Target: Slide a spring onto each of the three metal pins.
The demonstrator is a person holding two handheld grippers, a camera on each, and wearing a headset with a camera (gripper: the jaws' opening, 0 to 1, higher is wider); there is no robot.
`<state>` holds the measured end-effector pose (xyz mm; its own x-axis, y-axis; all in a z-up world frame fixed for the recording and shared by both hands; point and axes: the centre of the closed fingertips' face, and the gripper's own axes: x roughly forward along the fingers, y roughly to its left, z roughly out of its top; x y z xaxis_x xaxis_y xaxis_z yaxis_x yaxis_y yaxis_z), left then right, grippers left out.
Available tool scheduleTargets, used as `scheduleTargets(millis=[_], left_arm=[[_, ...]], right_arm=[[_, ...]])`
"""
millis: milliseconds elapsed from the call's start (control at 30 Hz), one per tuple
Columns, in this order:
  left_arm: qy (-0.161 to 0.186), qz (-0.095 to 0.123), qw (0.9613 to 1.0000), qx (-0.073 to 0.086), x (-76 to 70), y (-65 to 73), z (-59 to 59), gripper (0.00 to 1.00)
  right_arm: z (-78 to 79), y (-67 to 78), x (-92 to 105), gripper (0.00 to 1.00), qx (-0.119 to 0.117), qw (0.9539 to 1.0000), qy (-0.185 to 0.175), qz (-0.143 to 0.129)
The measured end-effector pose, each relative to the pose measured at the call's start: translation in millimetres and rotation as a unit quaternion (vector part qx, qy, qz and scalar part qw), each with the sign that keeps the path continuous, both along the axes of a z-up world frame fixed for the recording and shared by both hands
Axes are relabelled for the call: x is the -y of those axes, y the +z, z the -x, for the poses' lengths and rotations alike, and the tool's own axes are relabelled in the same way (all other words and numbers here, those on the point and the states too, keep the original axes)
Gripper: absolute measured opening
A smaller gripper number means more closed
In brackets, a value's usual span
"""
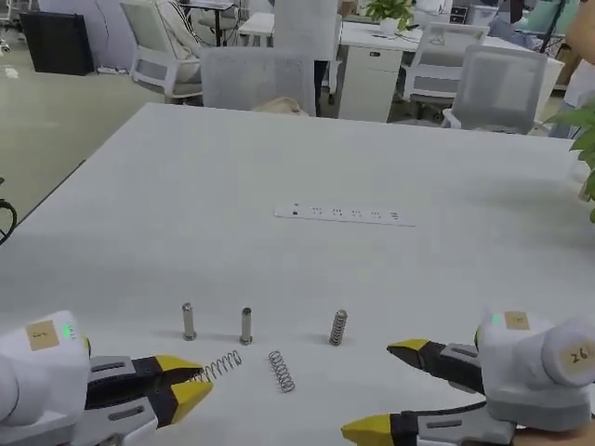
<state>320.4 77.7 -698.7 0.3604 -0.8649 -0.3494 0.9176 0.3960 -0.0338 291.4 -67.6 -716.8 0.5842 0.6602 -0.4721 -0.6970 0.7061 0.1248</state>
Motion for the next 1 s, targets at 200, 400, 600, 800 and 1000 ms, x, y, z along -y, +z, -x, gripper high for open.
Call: scheduleTargets(millis=[200,400,600,800,1000], left_arm=[[-0.008,0.002,1.0000,-0.002,1.3,0.6,4.7,0.02],[-0.016,0.004,0.9999,-0.001,4.0,3.4,8.6,0.02],[-0.025,0.007,0.9997,0.000,5.8,5.6,11.4,0.02],[-0.037,0.007,0.9993,0.002,8.7,7.3,15.4,0.02],[-0.053,0.011,0.9985,0.002,12.5,9.5,20.5,0.02]], right_arm=[[4.6,-1.4,0.2,0.76,-0.004,1.0000,-0.001,-0.003],[4.5,6.7,-4.4,0.75,0.003,1.0000,0.005,-0.005],[2.6,14.6,-13.9,0.73,0.008,0.9998,0.020,-0.002],[1.9,24.0,-27.1,0.71,0.014,0.9991,0.041,-0.002],[3.5,28.7,-39.3,0.68,0.015,0.9980,0.062,-0.004]])
